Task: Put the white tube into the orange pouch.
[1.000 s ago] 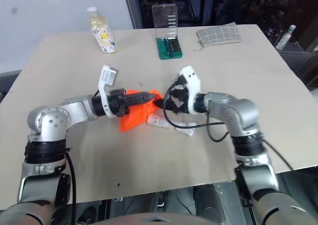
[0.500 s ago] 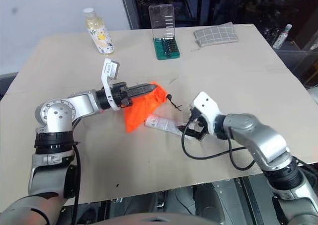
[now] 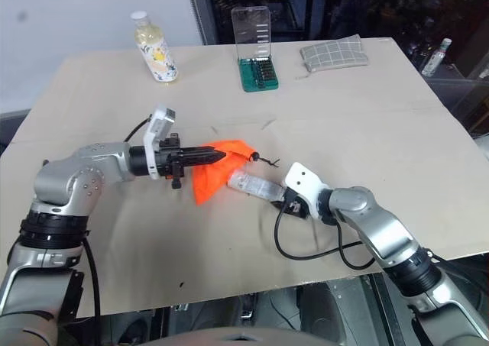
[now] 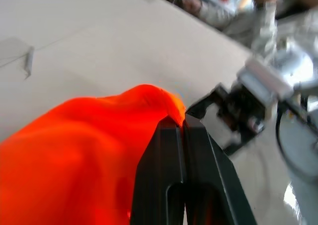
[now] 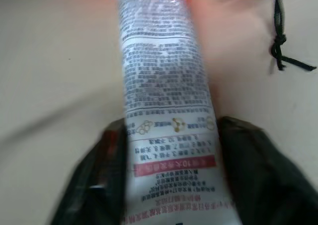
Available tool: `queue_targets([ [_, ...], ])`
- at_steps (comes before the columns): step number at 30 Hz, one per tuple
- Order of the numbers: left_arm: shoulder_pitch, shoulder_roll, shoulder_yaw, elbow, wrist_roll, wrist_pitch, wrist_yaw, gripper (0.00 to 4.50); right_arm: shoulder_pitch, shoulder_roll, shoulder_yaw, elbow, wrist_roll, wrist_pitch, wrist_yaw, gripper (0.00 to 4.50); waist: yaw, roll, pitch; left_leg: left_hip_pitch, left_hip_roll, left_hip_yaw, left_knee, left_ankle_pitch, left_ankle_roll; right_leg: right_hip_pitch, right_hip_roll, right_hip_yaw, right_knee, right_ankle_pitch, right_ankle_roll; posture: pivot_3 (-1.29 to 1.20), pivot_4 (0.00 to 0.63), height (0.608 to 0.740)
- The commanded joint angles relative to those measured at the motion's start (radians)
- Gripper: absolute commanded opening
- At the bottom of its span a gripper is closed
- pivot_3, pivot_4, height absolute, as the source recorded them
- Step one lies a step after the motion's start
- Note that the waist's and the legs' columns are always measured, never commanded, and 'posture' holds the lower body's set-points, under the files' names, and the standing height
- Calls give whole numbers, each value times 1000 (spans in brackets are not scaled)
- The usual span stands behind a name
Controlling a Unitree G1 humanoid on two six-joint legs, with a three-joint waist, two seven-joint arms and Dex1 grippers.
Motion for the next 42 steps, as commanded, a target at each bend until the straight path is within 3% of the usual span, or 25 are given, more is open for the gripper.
queue_targets([
  [1,-85,-8,24,69,-3,3,-29,0,62,-31,-94,-133,73,19,39,902,14,-1,1,0,0,0,0,0,0,0,0,-1,-1,0,0,0,150,740],
  [3,-141,-40,44,121,-42,63,-21,0,95,-40,-142,-201,117,38,44,279,18,-2,2,-1,-1,-1,0,0,0,0,-1,-1,-2,0,1,0,150,740],
  [5,-204,-71,65,174,-85,147,-11,0,108,-38,-177,-253,139,61,27,82,15,-4,3,-2,-1,-1,1,0,0,1,-1,-2,-2,2,4,0,150,740],
  [13,-311,-151,8,228,-68,198,-45,0,70,24,-236,-268,143,141,-87,77,8,-6,5,-1,0,-1,1,0,0,0,1,-2,1,2,4,0,150,740],
  [18,-312,-206,-41,201,-57,193,-68,0,101,5,-285,-306,163,170,-105,76,14,-6,5,-2,-1,0,1,0,0,0,0,-1,0,2,4,0,150,740],
  [29,-256,-197,-159,193,55,52,-192,0,146,51,-401,-416,346,453,-202,46,12,-6,5,-1,0,0,1,0,0,0,0,-1,0,2,4,0,150,740],
  [35,-193,-222,-269,106,170,-141,-262,0,23,163,-345,-352,356,591,-320,24,11,-6,5,-2,0,0,2,0,0,0,-1,0,0,2,4,0,150,740],
  [38,-173,-224,-290,82,187,-181,-292,0,-18,272,-380,-282,382,621,-359,24,11,-6,5,-1,0,0,1,0,0,-1,0,1,0,2,3,0,150,740],
  [42,-159,-215,-297,56,191,-206,-325,0,-59,310,-409,-224,397,637,-361,24,13,-5,5,-2,0,0,1,0,0,-1,0,1,0,2,3,0,150,740],
])
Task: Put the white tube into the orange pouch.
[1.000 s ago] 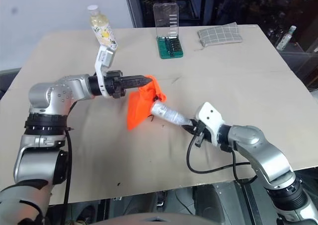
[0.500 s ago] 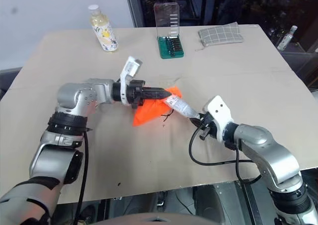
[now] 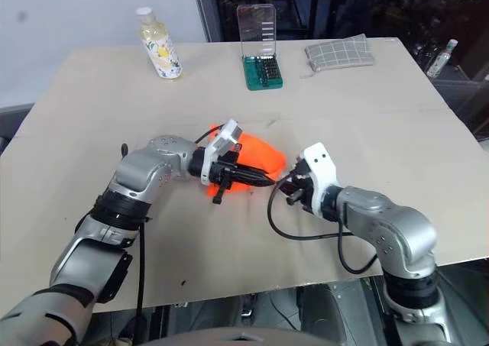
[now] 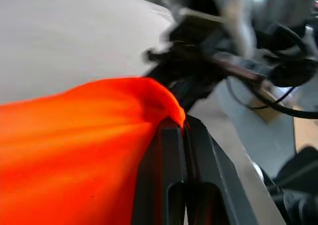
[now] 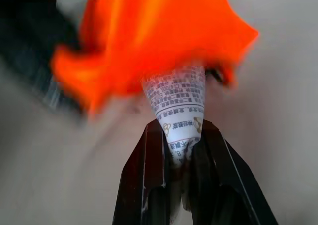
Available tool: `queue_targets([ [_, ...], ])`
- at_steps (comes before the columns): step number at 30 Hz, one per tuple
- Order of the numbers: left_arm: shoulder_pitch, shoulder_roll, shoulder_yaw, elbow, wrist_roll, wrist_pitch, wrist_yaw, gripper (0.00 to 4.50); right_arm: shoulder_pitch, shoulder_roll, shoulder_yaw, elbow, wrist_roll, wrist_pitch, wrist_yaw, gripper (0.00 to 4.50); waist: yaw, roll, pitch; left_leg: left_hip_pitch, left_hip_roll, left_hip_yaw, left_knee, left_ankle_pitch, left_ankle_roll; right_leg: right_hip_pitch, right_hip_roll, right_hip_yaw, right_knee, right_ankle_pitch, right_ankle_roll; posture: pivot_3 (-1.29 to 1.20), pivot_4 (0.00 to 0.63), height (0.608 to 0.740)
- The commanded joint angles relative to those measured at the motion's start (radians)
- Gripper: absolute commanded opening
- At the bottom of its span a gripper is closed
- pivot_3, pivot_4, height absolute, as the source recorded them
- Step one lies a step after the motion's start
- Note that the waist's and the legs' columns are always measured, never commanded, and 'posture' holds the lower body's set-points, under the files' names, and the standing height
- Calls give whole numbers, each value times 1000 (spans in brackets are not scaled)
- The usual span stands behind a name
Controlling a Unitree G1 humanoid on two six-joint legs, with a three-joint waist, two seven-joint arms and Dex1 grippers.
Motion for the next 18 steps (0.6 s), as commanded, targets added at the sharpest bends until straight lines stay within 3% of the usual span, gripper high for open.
queue_targets([
  [1,1,7,14,-51,-8,-25,-32,0,-54,8,-51,8,29,3,4,24,0,0,0,0,-1,0,0,0,0,0,-1,0,0,0,0,0,150,740],
  [11,5,-19,57,-41,-39,22,-6,0,-223,-8,68,93,-6,-71,58,24,-10,0,0,1,1,0,0,0,0,0,2,0,1,0,0,0,150,740],
  [13,8,-26,86,-47,-80,86,12,0,-232,21,56,135,-5,-104,60,1025,-12,0,0,1,0,0,0,0,0,0,2,0,1,0,0,0,150,740],
  [14,8,-31,102,-49,-102,118,24,0,-233,22,57,142,-3,-114,68,1264,-15,0,0,1,0,0,0,0,0,0,2,0,1,0,0,0,150,740],
  [15,7,-38,123,-48,-125,152,40,0,-234,17,60,140,-2,-122,78,1929,-15,0,0,1,0,0,0,0,0,0,2,0,1,0,0,0,150,740],
  [18,-40,-87,248,31,-227,303,145,0,-244,-2,22,81,4,-147,75,3166,-14,0,0,0,0,0,0,0,0,0,1,0,1,0,1,0,150,740],
])
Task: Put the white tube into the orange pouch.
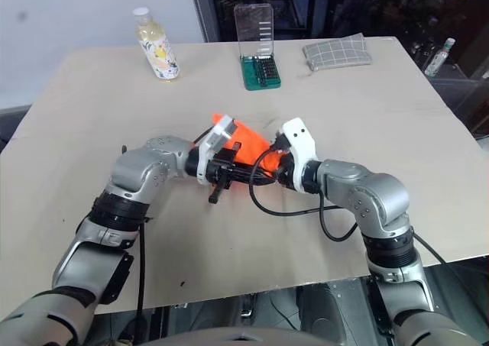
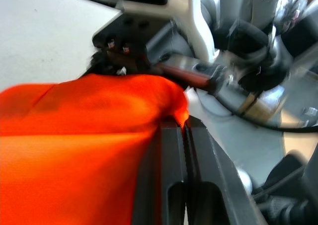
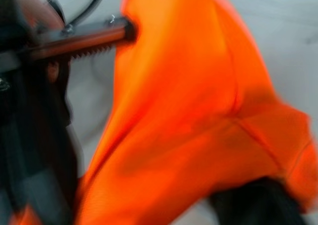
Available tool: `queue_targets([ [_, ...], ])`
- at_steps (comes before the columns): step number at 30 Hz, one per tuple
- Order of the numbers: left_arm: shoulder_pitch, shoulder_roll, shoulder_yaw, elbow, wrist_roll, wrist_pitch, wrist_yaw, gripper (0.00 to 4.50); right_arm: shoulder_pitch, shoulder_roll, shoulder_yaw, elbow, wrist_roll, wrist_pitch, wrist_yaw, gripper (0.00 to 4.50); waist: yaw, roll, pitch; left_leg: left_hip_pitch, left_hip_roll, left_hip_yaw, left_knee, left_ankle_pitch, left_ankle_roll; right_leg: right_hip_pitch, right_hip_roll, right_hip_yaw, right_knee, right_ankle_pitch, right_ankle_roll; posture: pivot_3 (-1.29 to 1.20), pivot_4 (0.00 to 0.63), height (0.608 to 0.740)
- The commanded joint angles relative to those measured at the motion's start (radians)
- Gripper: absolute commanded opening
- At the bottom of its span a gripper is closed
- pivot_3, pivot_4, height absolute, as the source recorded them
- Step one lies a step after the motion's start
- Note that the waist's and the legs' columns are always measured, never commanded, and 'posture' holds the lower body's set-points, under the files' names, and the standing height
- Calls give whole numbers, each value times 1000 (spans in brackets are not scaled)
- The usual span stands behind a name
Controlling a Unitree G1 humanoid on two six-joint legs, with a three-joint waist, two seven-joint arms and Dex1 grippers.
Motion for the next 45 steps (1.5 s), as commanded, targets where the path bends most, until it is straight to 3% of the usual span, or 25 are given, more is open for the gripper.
queue_targets([
  [1,-68,-49,155,76,-113,139,132,0,-34,-31,-33,-115,23,-53,27,3448,0,0,0,0,0,0,0,0,0,0,0,0,0,0,0,0,150,740],
  [8,-166,-128,352,247,-198,208,319,0,-15,-206,-148,-286,102,-15,81,3448,-12,0,1,1,1,-2,0,0,0,0,1,-2,2,0,0,0,150,740],
  [15,-229,-183,458,285,-256,234,430,0,43,-374,-124,-335,42,-43,82,3448,-5,-1,1,0,-1,-1,1,0,0,0,-1,-2,2,0,0,0,150,740],
  [22,-238,-181,458,243,-275,263,446,0,165,-295,-59,-198,-70,-129,-12,3448,-6,-1,1,0,-1,-1,1,0,0,0,-1,-1,2,0,0,0,150,740],
  [27,-217,-177,451,194,-288,288,452,0,149,-195,-125,-95,-63,-154,-45,3448,-8,-1,1,1,-1,0,1,0,0,0,-1,1,2,0,0,0,150,740],
  [36,-201,-185,460,144,-305,309,483,0,127,-182,-70,-109,-4,-137,47,3448,-8,-1,1,1,-1,0,1,0,0,0,-1,0,2,0,0,0,150,740],
  [45,-204,-186,449,133,-297,286,503,0,234,-221,-87,-219,84,-81,78,3448,-7,-1,1,0,-1,0,1,0,0,0,-1,0,1,0,0,0,150,740],
])
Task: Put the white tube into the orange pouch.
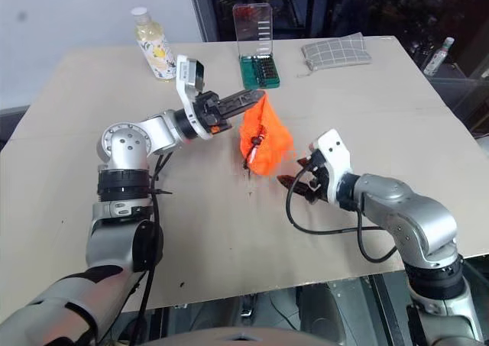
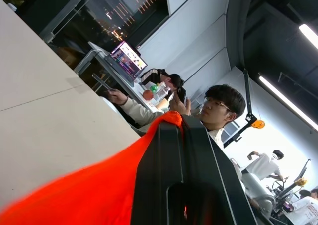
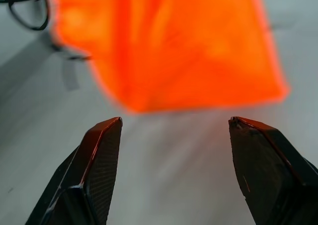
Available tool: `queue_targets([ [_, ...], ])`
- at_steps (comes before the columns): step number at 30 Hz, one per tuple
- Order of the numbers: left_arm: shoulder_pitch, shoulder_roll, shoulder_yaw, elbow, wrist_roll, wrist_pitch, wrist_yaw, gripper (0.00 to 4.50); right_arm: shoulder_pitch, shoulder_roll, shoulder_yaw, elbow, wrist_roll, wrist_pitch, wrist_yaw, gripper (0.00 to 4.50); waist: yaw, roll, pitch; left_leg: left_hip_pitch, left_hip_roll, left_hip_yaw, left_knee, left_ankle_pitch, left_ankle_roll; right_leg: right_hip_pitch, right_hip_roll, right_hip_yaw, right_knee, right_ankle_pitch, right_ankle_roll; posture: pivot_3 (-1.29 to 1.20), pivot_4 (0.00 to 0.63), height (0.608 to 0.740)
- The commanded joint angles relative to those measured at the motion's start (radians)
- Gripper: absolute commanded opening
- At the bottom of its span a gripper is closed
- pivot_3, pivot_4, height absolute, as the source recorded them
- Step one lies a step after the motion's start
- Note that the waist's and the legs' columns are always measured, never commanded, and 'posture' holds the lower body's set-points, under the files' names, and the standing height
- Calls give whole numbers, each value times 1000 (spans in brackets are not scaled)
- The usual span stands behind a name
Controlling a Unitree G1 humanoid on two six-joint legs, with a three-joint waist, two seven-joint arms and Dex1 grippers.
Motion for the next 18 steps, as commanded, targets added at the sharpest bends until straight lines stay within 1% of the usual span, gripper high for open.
queue_targets([
  [1,-21,-3,-5,-62,-19,-31,-4,0,18,-3,-34,-47,23,7,-14,3448,0,0,0,0,0,0,0,0,0,0,0,0,0,0,0,0,150,740],
  [6,-15,-17,-45,-92,9,-72,13,0,53,8,-55,-73,44,26,-45,3448,2,0,0,0,0,0,0,0,0,0,0,0,0,0,0,0,150,740],
  [12,-15,-25,-74,-93,27,-101,12,0,56,83,-61,-55,42,17,-116,3448,2,0,0,0,0,0,0,0,0,0,0,1,0,0,0,0,150,740],
  [18,7,-23,-116,-109,63,-143,-3,0,62,122,-56,-64,75,33,-125,3448,1,0,0,1,0,0,0,0,0,0,0,1,0,0,0,0,150,740],
])
